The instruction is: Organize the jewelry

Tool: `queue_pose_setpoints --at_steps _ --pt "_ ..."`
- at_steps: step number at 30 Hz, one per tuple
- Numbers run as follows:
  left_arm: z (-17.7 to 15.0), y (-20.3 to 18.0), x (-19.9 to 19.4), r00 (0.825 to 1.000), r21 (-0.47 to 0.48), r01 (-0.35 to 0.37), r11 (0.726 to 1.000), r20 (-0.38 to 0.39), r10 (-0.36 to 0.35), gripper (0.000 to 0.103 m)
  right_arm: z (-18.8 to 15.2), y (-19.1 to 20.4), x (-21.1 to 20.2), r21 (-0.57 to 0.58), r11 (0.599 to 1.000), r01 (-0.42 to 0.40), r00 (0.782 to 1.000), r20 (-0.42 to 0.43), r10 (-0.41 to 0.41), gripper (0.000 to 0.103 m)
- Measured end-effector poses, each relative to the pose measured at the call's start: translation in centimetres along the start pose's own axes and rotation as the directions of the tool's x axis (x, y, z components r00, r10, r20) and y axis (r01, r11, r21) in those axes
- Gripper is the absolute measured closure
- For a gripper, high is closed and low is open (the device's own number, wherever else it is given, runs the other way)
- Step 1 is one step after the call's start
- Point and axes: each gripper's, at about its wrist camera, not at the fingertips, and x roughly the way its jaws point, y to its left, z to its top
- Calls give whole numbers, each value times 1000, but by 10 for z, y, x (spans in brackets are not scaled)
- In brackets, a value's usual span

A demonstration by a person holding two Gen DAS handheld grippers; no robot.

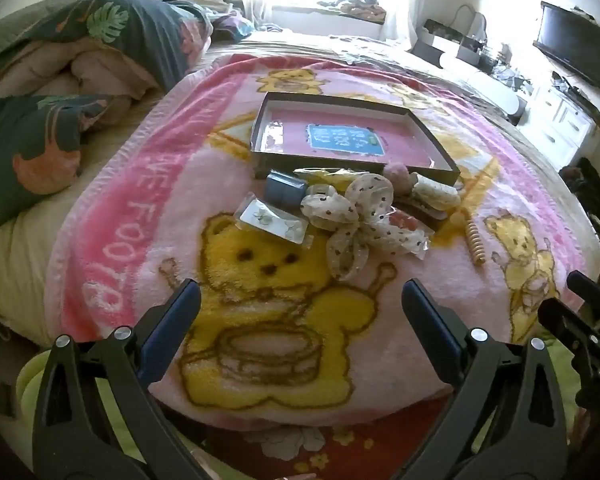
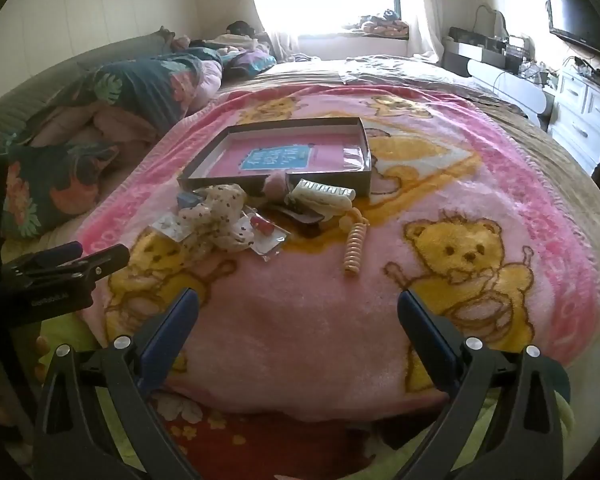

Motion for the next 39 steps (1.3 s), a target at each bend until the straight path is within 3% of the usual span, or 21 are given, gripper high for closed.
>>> queue_pose_setpoints --at_steps 39 --pt "2 11 4 1000 9 22 1000 11 -22 9 -3 1 3 -3 1000 -6 1000 11 6 4"
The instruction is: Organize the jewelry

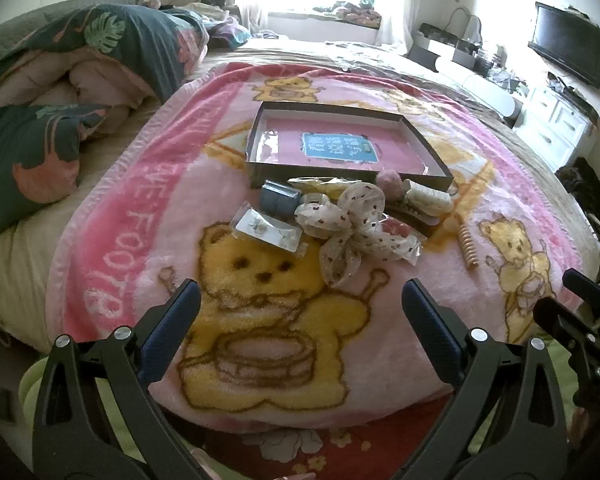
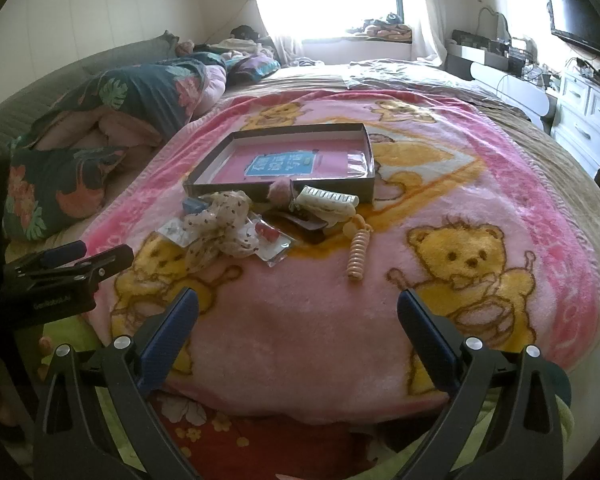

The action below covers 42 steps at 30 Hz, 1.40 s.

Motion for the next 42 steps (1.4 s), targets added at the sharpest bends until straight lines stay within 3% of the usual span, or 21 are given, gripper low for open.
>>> queue_pose_setpoints --at_steps 17,42 --pt "10 -3 -5 1000 -1 -5 1000 15 5 9 2 1 -1 1 1000 -23 1000 5 23 4" --pt "15 33 13 999 -72 -35 997 3 35 9 29 -11 27 -49 998 -50 999 -4 50 4"
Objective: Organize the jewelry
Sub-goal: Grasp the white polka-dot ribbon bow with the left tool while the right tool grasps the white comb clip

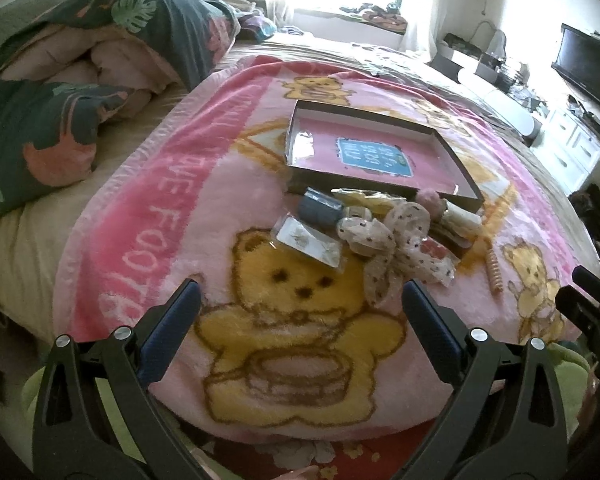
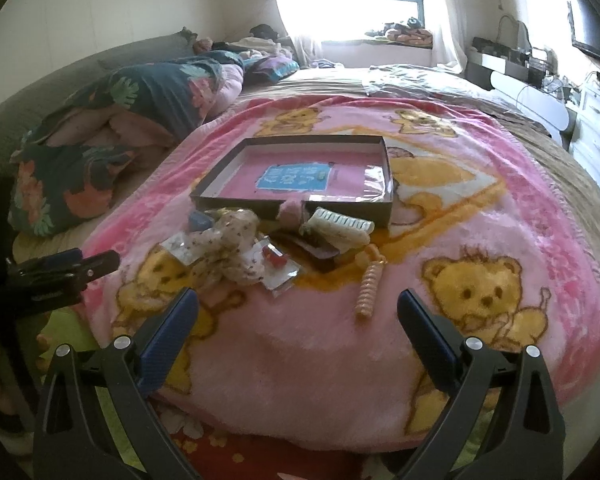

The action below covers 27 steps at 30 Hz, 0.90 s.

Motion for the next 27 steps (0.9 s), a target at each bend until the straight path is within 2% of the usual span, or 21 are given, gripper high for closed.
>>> queue_pose_setpoints --at_steps 5,17,22,27 --pt "8 -1 7 1000 -5 20 1000 -9 -20 9 7 -21 16 51 999 0 1000 -27 1 4" --pt "29 -34 38 995 34 88 996 -48 -86 9 29 -50 24 79 996 50 999 3 -50 4" --pt "35 -49 57 982 38 165 986 -95 -161 9 40 -61 29 77 995 64 998 18 -66 4" --pt "34 -55 81 975 3 175 985 -137 -173 9 47 -72 41 77 995 65 998 15 -66 4"
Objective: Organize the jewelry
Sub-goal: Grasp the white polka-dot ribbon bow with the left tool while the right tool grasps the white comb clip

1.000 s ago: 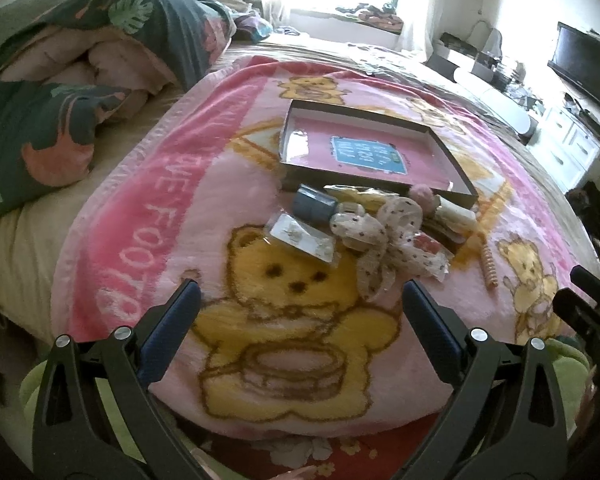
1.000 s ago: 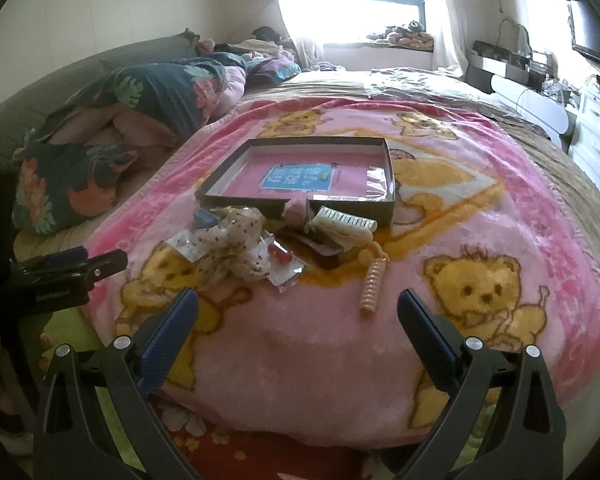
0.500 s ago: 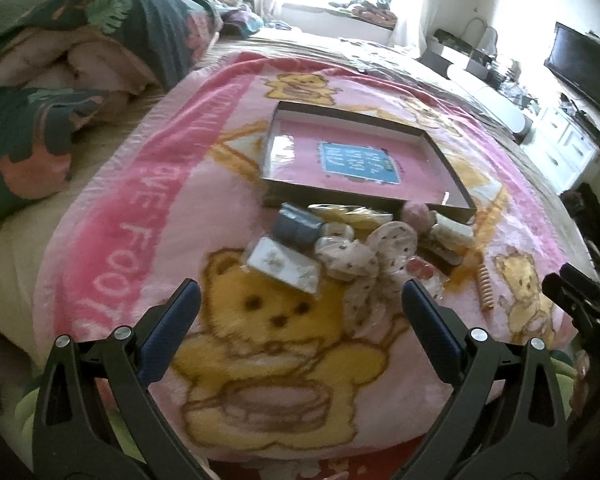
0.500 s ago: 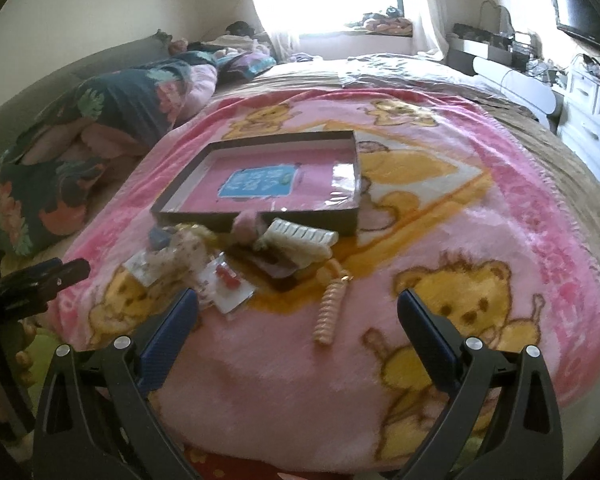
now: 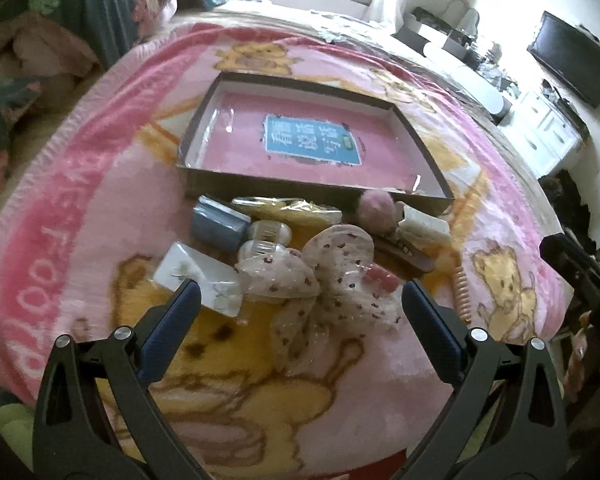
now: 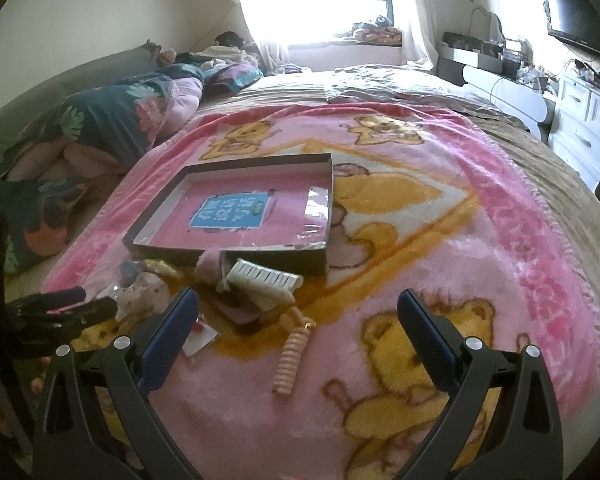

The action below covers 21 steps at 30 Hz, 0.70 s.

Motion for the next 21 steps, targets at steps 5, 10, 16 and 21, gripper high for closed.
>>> queue_pose_setpoints --at_steps 5,10,16,21 --pt "-4 -2 22 999 5 10 1000 -43 -10 9 6 -5 23 -18 1000 -16 1000 -26 15 4" --pt "-8 0 33 999 1 -7 1000 -44 7 10 9 -6 56 -29 999 -35 994 -106 31 4" --pt "-11 -5 39 999 44 -25 999 -44 27 31 9 -4 95 -50 996 -68 982 -182 58 4" --pt "-17 -8 48 997 66 -16 998 -70 21 59 6 -3 120 -29 993 -114 966 -238 104 4"
